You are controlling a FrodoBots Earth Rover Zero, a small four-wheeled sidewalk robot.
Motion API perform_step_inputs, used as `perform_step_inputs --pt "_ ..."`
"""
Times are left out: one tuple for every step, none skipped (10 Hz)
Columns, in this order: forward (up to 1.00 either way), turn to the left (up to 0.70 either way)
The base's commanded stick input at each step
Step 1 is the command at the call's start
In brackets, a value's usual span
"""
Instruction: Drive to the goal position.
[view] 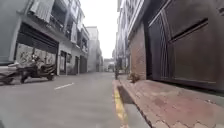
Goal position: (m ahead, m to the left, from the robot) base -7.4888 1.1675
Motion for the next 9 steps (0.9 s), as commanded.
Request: perform_step_inputs --pt "0.47 0.01" --pt "0.47 0.01" --pt "0.47 -0.09" --pt "0.47 -0.29" --pt "0.47 -0.45" --pt "0.47 -0.24" --pt "0.47 0.01" --pt "0.47 0.01" --pt "0.47 0.01"
